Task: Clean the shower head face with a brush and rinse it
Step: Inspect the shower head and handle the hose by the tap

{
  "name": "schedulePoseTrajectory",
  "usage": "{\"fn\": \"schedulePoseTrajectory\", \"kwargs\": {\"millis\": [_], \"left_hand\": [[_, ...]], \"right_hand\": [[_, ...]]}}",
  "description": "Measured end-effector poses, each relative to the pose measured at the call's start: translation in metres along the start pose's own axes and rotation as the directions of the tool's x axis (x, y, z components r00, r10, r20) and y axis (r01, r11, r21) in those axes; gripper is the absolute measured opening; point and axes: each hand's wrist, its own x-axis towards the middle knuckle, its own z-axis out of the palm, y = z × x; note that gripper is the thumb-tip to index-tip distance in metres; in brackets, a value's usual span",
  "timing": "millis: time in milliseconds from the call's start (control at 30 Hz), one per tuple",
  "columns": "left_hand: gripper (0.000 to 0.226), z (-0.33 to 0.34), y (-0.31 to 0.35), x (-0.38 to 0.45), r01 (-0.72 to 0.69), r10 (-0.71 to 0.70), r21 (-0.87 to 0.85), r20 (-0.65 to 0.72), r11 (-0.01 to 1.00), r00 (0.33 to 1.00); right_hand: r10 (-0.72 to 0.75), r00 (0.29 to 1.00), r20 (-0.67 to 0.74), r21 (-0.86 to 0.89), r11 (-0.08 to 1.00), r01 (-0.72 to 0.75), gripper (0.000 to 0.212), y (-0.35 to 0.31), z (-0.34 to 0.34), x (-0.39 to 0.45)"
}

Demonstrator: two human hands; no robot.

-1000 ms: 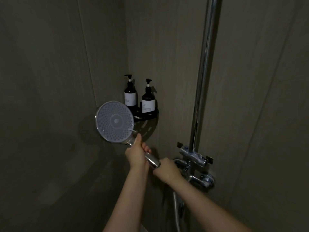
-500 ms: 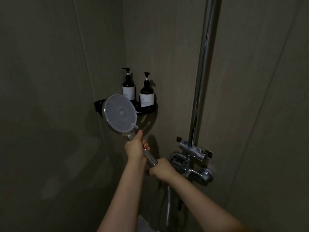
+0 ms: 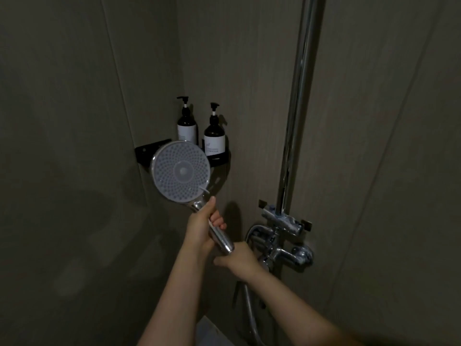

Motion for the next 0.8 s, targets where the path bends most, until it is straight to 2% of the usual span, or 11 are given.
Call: {"fn": "schedulePoseTrajectory", "kwargs": {"millis": [100,167,200,267,300,333,400,433,500,633,800], "left_hand": [[0.036,0.002,-0.004,-0.004,-0.005,0.006,0.068,-0.019,0.998,1.000],[0.034,-0.003,-0.007,-0.004,0.001,0.001,0.100,-0.021,0.995,1.000],[0.034,-0.007,-0.009,-0.004,0.009,-0.008,0.105,-0.017,0.994,1.000],[0.035,-0.014,-0.012,-0.002,0.043,-0.042,0.107,-0.018,0.993,0.999],[0.037,-0.017,-0.014,-0.002,0.060,-0.059,0.108,-0.017,0.992,0.998],[0.038,-0.020,-0.015,-0.001,0.075,-0.074,0.110,-0.012,0.991,0.997],[0.038,-0.025,-0.017,0.000,0.097,-0.099,0.114,0.007,0.989,0.995],[0.038,-0.026,-0.017,0.001,0.105,-0.108,0.109,0.018,0.988,0.994],[0.038,-0.026,-0.019,0.007,0.125,-0.130,0.098,0.040,0.987,0.991],[0.037,-0.017,-0.022,0.016,0.168,-0.181,0.123,0.107,0.978,0.978],[0.036,-0.011,-0.022,0.026,0.189,-0.216,0.144,0.210,0.971,0.953]], "right_hand": [[-0.021,0.982,0.186,0.191,0.981,-0.015,0.022,0.012,-0.005,-0.006],[-0.008,0.966,0.257,0.279,0.958,-0.066,0.018,0.024,-0.014,-0.009],[0.032,0.974,0.225,0.319,0.942,-0.104,0.016,0.029,-0.021,-0.009],[0.201,0.980,-0.013,0.396,0.901,-0.179,0.015,0.045,-0.036,0.000],[0.313,0.935,-0.169,0.440,0.872,-0.213,0.018,0.055,-0.044,0.008],[0.420,0.859,-0.292,0.481,0.841,-0.248,0.019,0.061,-0.051,0.013],[0.544,0.735,-0.406,0.577,0.776,-0.256,0.019,0.068,-0.061,0.024],[0.568,0.711,-0.415,0.614,0.752,-0.242,0.022,0.069,-0.064,0.029],[0.600,0.720,-0.348,0.699,0.678,-0.227,0.026,0.067,-0.064,0.035],[0.569,0.802,-0.182,0.856,0.493,-0.155,0.031,0.058,-0.057,0.039],[0.584,0.796,-0.158,0.932,0.356,-0.076,0.013,0.053,-0.059,0.041]]}}
